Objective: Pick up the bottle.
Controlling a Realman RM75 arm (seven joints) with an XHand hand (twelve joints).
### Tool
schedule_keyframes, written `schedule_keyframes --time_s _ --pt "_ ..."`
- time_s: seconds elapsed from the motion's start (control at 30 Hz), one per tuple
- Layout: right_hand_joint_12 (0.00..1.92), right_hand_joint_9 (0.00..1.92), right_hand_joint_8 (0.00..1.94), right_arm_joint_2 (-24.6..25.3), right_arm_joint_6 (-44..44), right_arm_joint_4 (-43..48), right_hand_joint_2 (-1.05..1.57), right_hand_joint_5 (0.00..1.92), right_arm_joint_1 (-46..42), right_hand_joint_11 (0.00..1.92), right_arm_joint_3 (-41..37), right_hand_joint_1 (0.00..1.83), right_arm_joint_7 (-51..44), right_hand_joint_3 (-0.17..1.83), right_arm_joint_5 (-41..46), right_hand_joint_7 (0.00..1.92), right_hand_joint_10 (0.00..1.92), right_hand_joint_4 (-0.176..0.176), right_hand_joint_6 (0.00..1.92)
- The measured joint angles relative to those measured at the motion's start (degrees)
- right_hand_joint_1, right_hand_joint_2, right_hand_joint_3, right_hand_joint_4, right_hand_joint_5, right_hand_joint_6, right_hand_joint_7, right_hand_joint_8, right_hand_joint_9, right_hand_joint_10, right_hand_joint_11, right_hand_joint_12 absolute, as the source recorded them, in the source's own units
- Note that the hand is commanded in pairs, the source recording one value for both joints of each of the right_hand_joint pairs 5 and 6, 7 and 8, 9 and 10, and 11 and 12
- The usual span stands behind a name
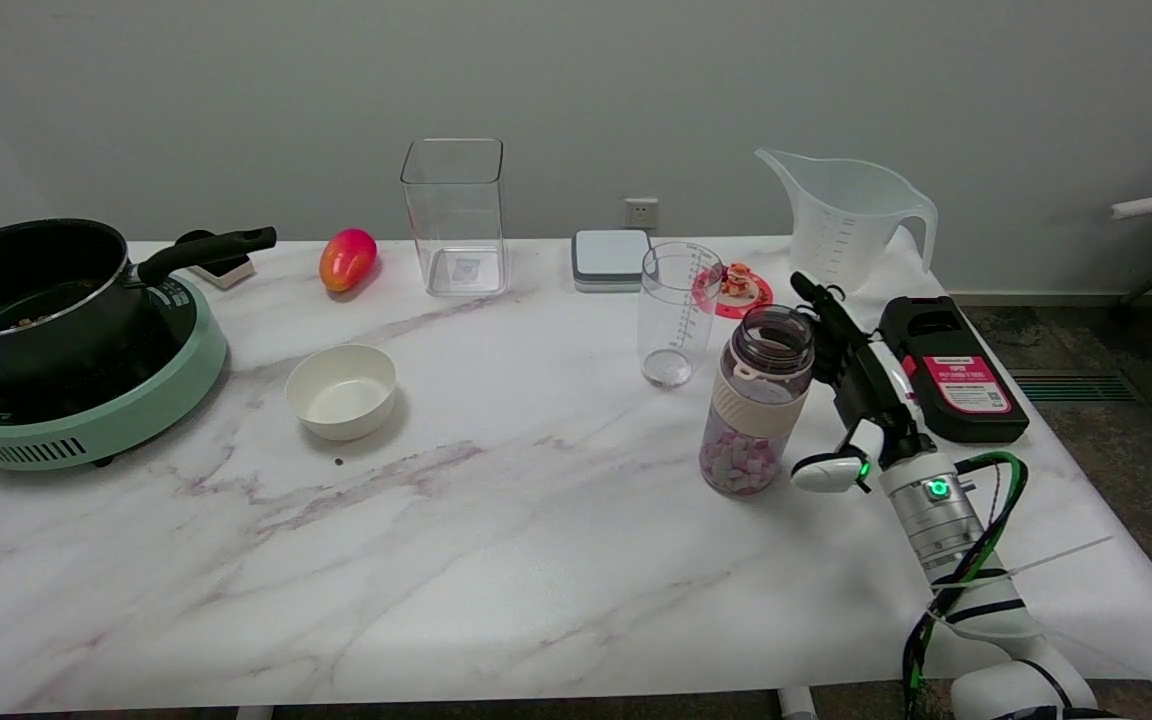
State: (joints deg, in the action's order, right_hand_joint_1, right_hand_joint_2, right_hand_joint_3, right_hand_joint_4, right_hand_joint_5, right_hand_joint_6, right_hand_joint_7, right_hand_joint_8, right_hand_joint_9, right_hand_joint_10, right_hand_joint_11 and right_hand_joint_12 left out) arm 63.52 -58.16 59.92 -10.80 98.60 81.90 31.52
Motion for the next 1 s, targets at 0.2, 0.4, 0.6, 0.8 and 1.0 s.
schedule_keyframes --time_s 0.2,0.4,0.6,0.8,1.0 --pt "0.6 0.5 0.51 0.61 0.58 -1.2 -0.58 0.18 1.68 0.6 1.39 1.22 -0.23 0.78 0.04 0.51 0.5 0.0 0.18" --pt "0.6 0.51 0.51 1.16 1.67 -1.79 -0.41 0.19 2.87 0.6 2.39 1.27 -0.53 0.7 0.09 0.51 0.51 0.0 0.19" --pt "0.76 0.61 0.63 1.66 2.45 -2.18 -0.02 0.45 3.69 0.76 2.97 1.36 -0.81 0.8 0.21 0.63 0.61 0.0 0.45" --pt "0.93 1.19 1.27 1.98 2.95 -2.58 0.49 0.82 4.18 0.93 3.19 1.33 -0.99 0.56 0.85 1.27 1.19 0.0 0.82" --pt "1.03 1.36 1.43 2.17 3.08 -2.96 0.64 1.09 4.46 1.03 3.28 1.27 -1.08 0.59 2.06 1.43 1.36 0.0 1.09"
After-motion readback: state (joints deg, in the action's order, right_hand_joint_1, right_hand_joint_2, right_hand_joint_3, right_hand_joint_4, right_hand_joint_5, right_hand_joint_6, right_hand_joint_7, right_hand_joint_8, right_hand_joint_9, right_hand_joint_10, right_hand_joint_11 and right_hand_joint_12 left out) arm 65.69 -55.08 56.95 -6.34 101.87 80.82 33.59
